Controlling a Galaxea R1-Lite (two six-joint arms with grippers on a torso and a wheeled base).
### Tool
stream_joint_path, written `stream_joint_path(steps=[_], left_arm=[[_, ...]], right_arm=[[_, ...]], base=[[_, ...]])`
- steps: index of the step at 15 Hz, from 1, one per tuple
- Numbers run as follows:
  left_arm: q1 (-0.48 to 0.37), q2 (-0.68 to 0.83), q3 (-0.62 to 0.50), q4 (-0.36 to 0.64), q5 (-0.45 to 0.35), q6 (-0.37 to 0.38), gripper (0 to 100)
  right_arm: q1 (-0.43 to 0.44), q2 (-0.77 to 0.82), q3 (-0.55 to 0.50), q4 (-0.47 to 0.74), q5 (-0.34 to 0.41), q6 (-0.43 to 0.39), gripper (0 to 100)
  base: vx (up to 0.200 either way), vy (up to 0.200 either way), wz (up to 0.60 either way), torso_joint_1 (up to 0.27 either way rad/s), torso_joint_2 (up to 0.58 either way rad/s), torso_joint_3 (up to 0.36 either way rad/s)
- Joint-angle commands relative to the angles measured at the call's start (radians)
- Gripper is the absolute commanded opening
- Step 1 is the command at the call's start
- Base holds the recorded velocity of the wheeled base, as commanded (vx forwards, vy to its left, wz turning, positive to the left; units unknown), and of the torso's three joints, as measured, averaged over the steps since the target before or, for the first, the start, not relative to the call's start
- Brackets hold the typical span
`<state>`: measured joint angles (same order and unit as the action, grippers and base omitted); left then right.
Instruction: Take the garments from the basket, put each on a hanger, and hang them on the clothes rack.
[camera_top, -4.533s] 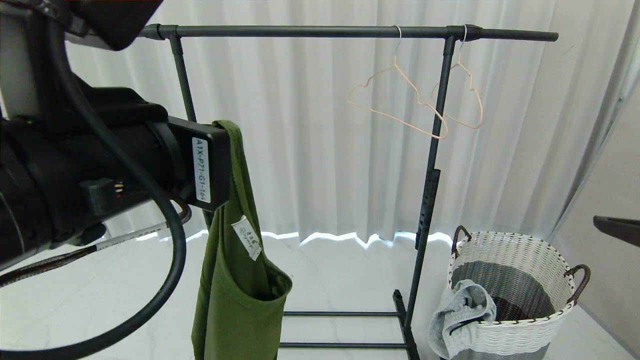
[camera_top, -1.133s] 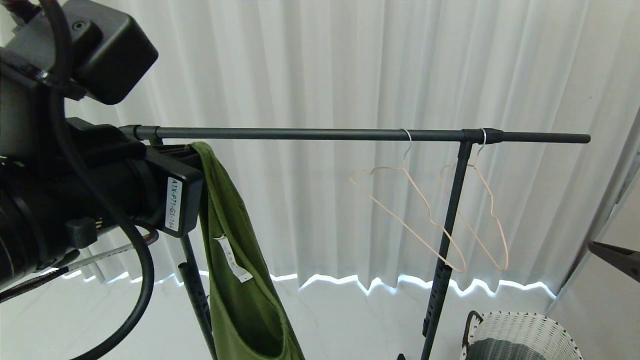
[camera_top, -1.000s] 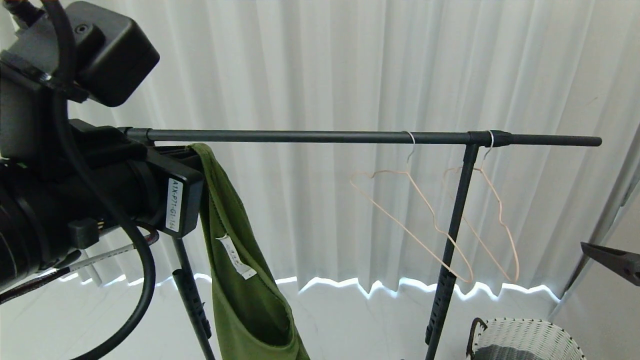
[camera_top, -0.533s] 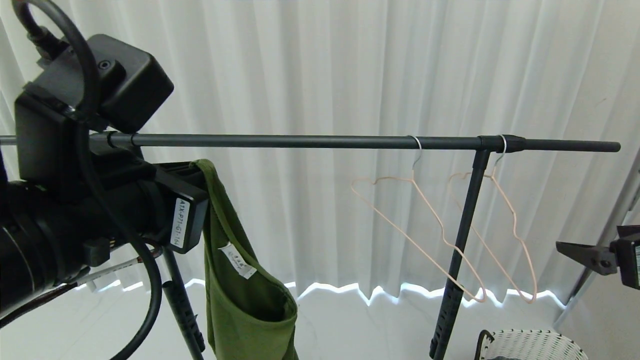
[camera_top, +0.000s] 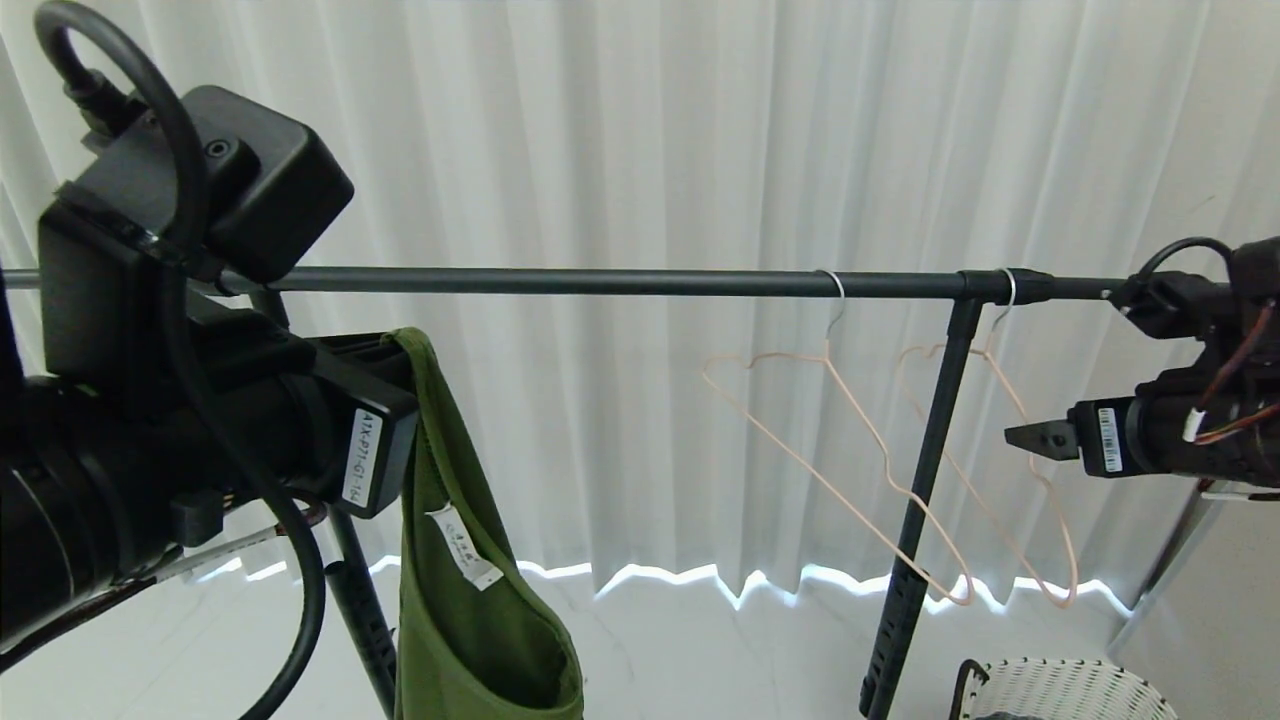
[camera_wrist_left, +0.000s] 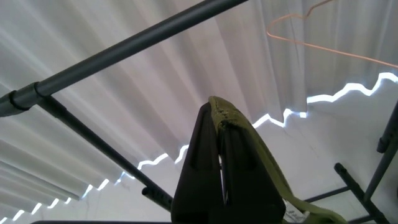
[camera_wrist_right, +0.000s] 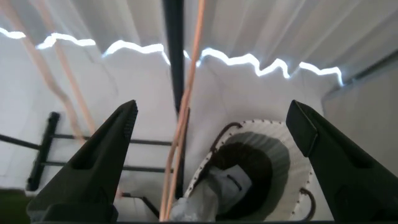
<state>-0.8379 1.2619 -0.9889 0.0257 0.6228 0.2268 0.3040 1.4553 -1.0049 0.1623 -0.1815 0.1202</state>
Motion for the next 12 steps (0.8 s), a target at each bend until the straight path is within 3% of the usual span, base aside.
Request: stream_joint_path(steps=[1, 9, 10, 12], left_arm=[[0.000, 0.002, 0.001, 0.000, 0.000, 0.000, 0], [0.000, 0.002, 0.018, 0.000, 0.000, 0.000, 0], [0.000, 0.001, 0.018, 0.000, 0.000, 0.000, 0], [-0.001, -0.001, 0.019, 0.000, 0.000, 0.000, 0]], right_arm=[[0.003, 0.125, -0.020, -0.007, -0.029, 0.022, 100], [0.004, 0.186, -0.047, -0.009, -0.035, 0.075, 100], [0.004, 0.186, -0.047, -0.006, -0.036, 0.076, 0], [0.004, 0.188, -0.047, -0.003, -0.036, 0.078, 0]], base=[[0.000, 0.000, 0.00, 0.000, 0.00, 0.000], [0.000, 0.000, 0.00, 0.000, 0.00, 0.000], [0.000, 0.000, 0.00, 0.000, 0.00, 0.000], [0.000, 0.000, 0.00, 0.000, 0.00, 0.000]])
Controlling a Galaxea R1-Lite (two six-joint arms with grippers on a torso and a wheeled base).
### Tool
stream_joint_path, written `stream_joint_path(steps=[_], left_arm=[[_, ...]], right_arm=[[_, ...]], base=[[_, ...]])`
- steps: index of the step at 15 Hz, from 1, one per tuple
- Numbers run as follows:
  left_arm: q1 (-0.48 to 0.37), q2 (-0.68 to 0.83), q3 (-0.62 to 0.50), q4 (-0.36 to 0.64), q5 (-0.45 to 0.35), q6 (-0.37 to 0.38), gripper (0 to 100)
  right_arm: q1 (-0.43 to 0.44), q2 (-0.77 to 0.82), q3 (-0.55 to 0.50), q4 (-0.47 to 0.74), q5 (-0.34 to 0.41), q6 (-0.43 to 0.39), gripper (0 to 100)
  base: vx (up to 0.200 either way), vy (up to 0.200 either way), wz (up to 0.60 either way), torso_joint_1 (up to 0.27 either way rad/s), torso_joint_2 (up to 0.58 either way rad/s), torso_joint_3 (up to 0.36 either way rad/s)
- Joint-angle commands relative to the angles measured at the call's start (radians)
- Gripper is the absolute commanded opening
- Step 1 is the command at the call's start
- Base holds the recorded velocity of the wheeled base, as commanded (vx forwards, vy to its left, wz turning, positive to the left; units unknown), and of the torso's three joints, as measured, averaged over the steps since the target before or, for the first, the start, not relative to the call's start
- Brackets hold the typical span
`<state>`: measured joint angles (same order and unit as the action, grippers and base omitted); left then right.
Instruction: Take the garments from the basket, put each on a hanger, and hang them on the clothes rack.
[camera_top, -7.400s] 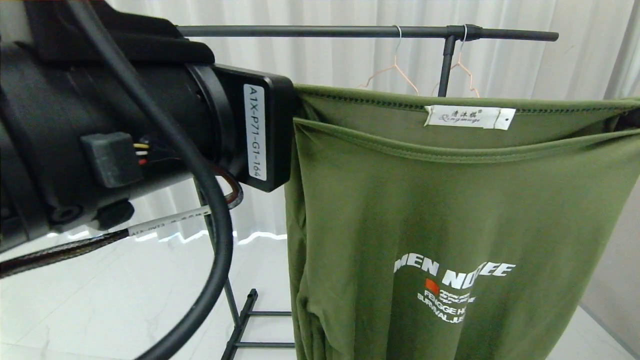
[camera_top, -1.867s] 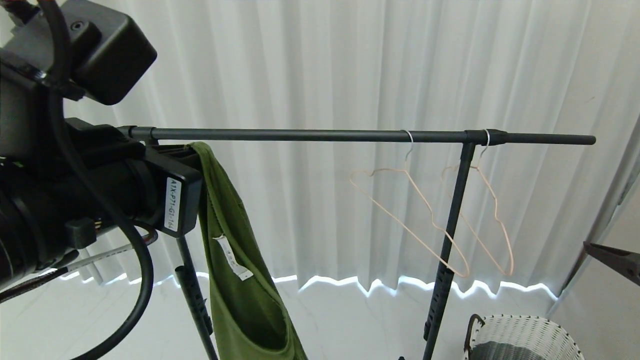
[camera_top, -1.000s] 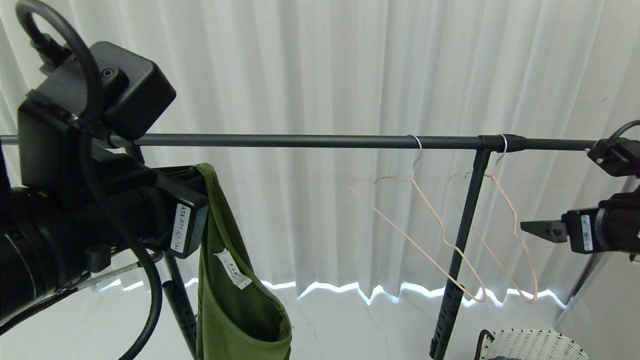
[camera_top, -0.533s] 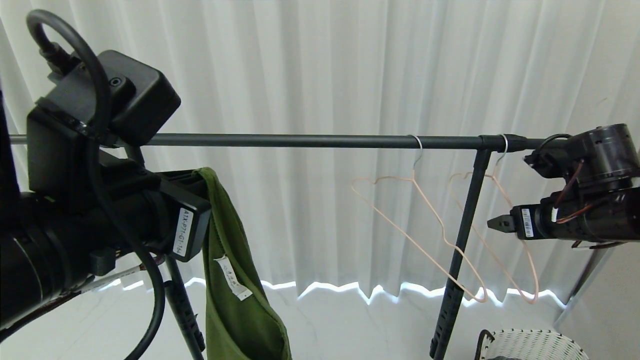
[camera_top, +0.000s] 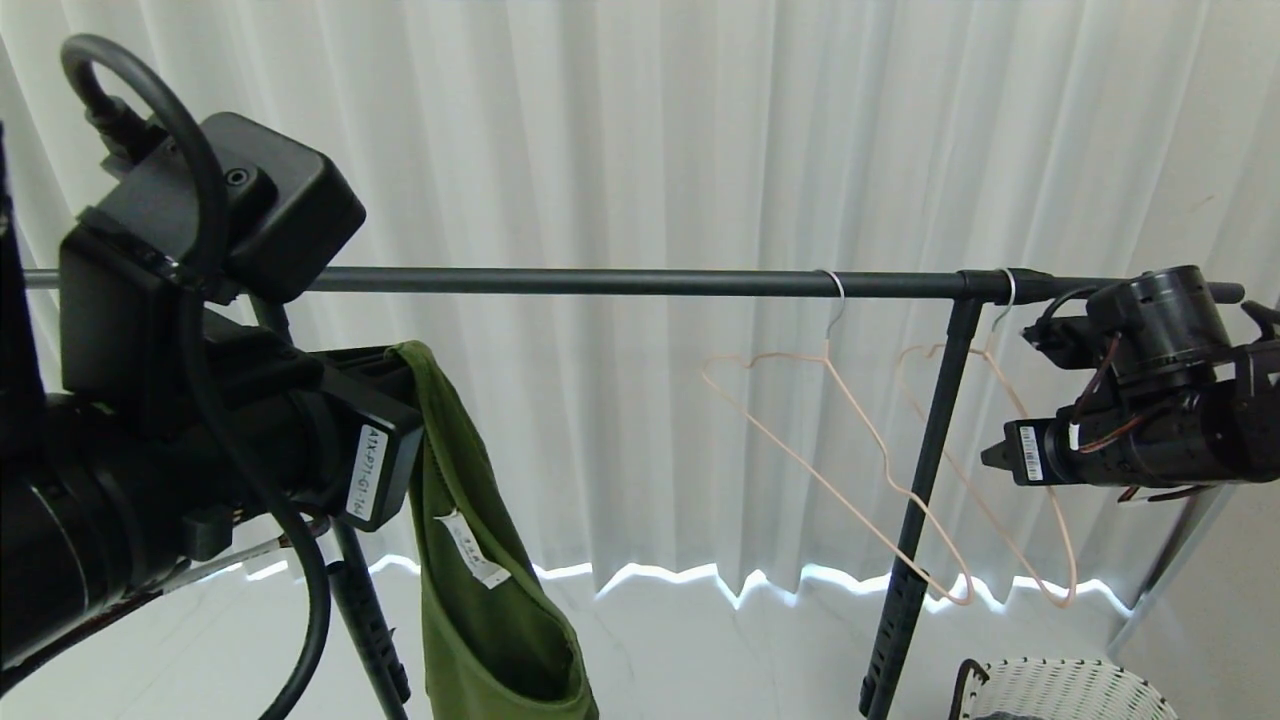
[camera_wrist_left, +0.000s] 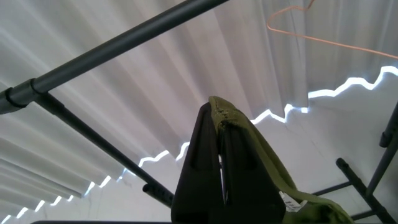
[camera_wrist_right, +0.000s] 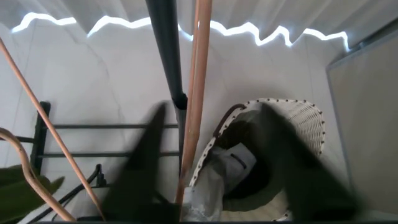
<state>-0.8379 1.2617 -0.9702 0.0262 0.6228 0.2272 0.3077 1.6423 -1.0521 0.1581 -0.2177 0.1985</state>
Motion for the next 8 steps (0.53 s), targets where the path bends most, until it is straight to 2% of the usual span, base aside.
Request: stream_joint_path(steps=[1, 8], left_arm=[[0.000, -0.001, -0.001, 0.000, 0.000, 0.000, 0], [0.000, -0.002, 0.001, 0.000, 0.000, 0.001, 0]], right_arm=[[0.001, -0.001, -0.002, 0.001, 0.000, 0.001, 0], [0.001, -0.039, 0.000, 0.001, 0.000, 0.022, 0]], base=[[0.000, 0.000, 0.00, 0.000, 0.00, 0.000], [0.000, 0.000, 0.00, 0.000, 0.00, 0.000]])
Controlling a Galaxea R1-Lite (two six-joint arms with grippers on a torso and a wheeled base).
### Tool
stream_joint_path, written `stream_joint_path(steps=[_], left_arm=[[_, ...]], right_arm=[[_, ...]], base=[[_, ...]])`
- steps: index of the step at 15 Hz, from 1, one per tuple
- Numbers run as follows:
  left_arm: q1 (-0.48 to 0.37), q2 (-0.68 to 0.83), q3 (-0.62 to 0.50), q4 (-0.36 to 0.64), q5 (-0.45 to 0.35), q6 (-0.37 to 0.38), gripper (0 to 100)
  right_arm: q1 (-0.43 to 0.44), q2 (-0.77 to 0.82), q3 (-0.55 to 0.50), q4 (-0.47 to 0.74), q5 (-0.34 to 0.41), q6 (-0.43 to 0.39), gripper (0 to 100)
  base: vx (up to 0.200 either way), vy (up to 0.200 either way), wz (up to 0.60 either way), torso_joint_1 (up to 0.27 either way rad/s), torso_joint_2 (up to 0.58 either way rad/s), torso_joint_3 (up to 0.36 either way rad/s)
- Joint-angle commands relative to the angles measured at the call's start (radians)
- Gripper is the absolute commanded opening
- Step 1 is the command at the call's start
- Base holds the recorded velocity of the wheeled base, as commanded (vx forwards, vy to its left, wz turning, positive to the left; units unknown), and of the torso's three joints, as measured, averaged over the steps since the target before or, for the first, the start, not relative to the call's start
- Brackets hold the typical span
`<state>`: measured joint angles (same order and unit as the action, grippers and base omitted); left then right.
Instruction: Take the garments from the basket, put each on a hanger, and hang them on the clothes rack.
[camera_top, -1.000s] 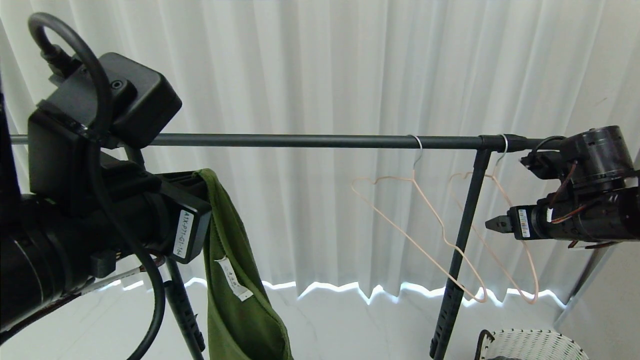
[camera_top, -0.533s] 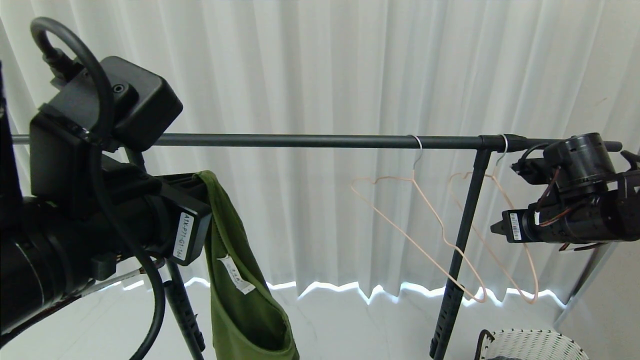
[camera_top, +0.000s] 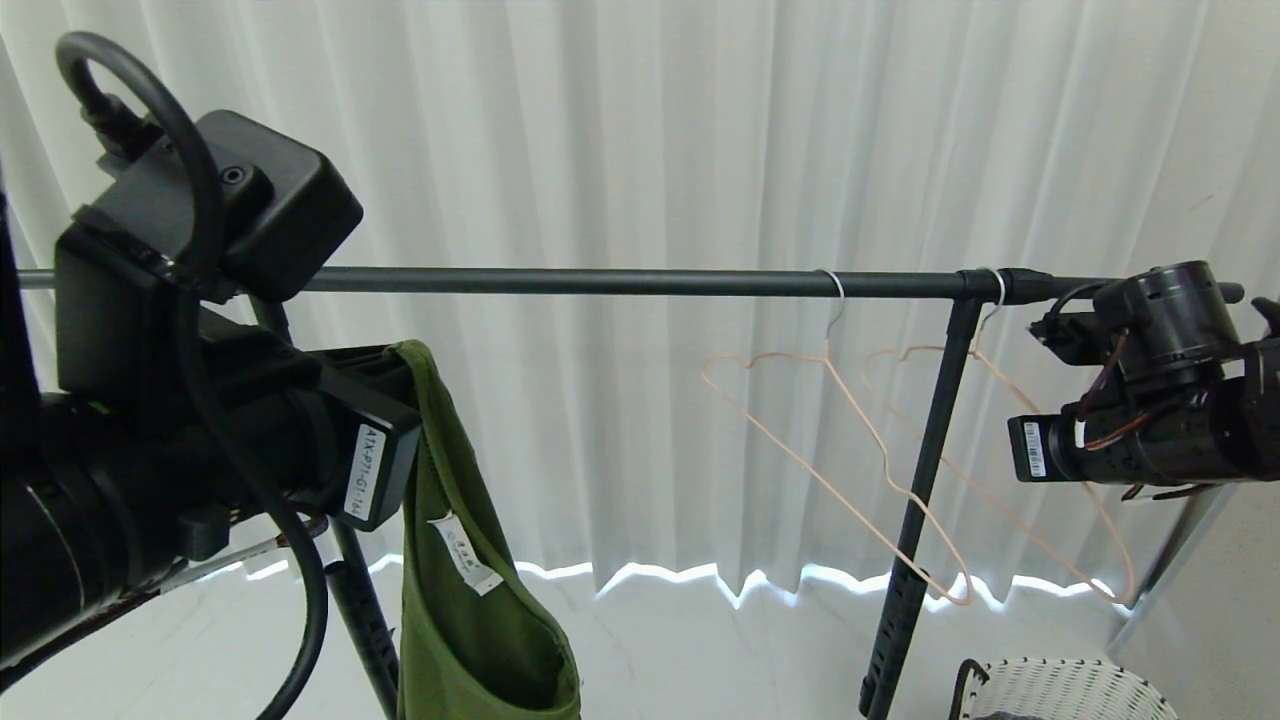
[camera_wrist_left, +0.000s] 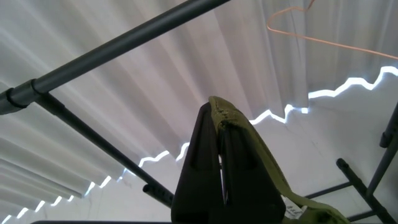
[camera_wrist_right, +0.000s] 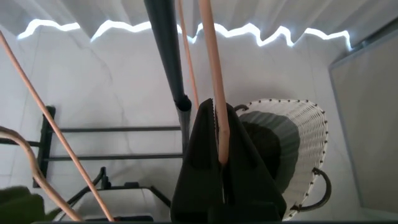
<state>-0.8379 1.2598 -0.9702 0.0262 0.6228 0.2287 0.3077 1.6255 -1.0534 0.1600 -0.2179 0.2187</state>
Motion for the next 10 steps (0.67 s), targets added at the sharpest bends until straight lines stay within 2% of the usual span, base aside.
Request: stream_joint_path(steps=[1, 5, 8, 10], left_arm=[[0.000, 0.000, -0.001, 0.000, 0.000, -0.002, 0], [0.000, -0.003, 0.001, -0.002, 0.000, -0.002, 0], [0.000, -0.005, 0.001, 0.000, 0.000, -0.002, 0], [0.000, -0.005, 0.001, 0.000, 0.002, 0.000, 0]], right_arm=[[0.001, -0.041, 0.001, 0.000, 0.000, 0.002, 0], [0.001, -0.105, 0.007, 0.000, -0.003, 0.002, 0], [0.002, -0.136, 0.010, 0.000, -0.064, -0.001, 0], [0.002, -0.173, 0.029, 0.000, -0.072, -0.002, 0]], base=[[0.000, 0.000, 0.00, 0.000, 0.00, 0.000], [0.000, 0.000, 0.00, 0.000, 0.00, 0.000], [0.000, 0.000, 0.00, 0.000, 0.00, 0.000], [0.000, 0.000, 0.00, 0.000, 0.00, 0.000]])
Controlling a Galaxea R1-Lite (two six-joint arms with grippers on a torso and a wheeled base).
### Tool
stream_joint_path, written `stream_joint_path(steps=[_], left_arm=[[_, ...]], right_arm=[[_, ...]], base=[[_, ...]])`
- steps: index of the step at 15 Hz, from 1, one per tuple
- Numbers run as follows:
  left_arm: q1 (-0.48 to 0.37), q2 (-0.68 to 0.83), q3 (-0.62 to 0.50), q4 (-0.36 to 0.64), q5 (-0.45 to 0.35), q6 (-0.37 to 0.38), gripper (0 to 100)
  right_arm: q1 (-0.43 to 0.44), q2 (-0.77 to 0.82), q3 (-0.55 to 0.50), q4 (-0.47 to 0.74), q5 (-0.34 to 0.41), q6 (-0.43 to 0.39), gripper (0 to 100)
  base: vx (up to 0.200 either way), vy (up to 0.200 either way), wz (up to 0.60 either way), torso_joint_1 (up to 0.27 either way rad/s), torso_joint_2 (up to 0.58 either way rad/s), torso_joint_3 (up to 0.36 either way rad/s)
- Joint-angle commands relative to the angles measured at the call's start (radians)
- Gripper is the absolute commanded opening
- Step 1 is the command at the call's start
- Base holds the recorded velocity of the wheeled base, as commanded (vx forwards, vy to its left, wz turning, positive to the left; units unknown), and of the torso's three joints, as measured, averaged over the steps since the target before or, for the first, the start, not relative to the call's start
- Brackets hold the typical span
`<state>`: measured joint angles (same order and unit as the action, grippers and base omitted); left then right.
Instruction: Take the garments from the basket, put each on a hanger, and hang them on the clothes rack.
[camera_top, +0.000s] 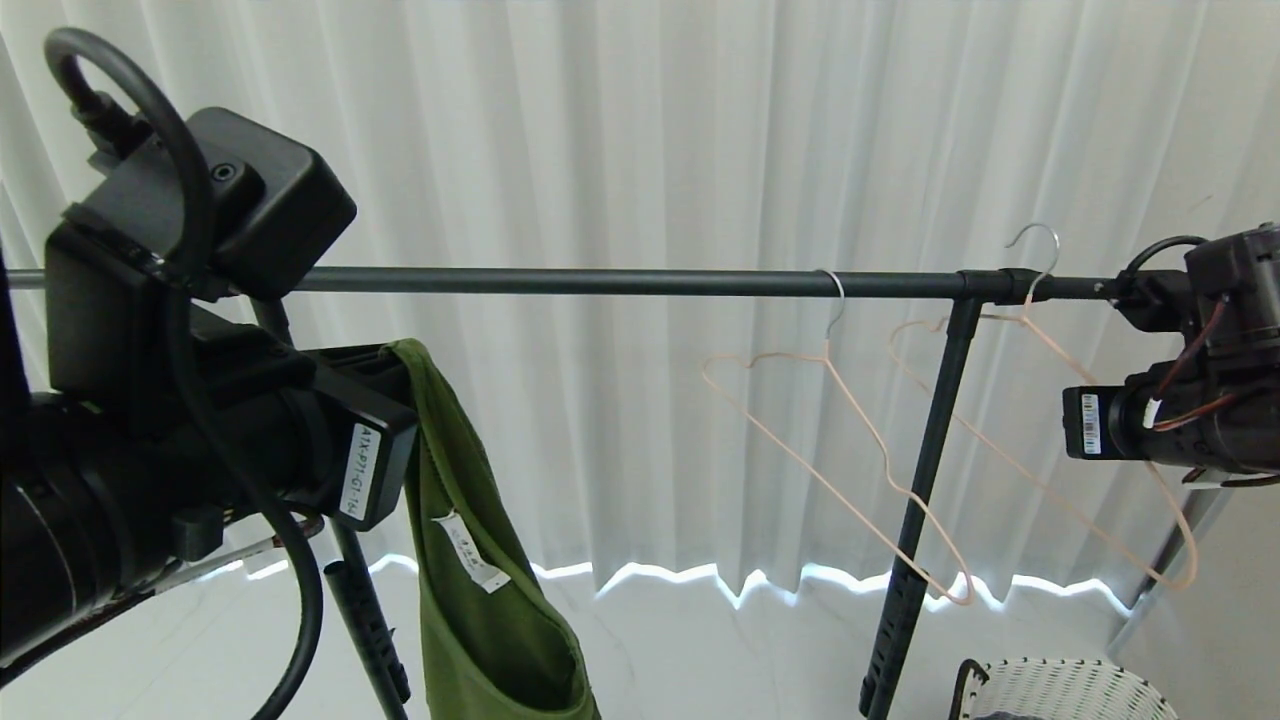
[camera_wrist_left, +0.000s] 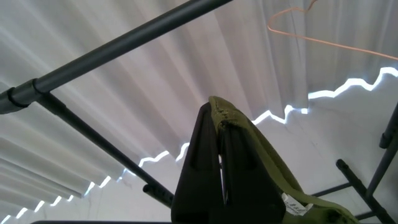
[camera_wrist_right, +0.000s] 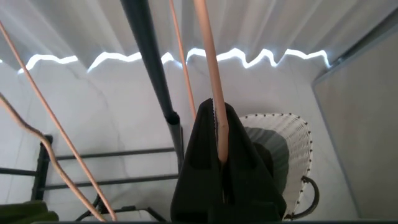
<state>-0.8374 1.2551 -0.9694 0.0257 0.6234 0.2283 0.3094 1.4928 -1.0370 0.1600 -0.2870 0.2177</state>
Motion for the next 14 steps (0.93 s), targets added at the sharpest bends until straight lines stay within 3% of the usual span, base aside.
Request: stream_joint_path(steps=[1, 14], left_arm=[[0.000, 0.000, 0.000, -0.001, 0.001, 0.000, 0], [0.000, 0.003, 0.017, 0.000, 0.001, 0.000, 0]], right_arm=[[0.001, -0.065, 0.025, 0.001, -0.003, -0.004, 0], [0.002, -0.401, 0.222, 0.108, 0.000, -0.113, 0]], base=[[-0.200, 0.000, 0.00, -0.002, 0.00, 0.002], [-0.200, 0.000, 0.00, 0.001, 0.00, 0.003]])
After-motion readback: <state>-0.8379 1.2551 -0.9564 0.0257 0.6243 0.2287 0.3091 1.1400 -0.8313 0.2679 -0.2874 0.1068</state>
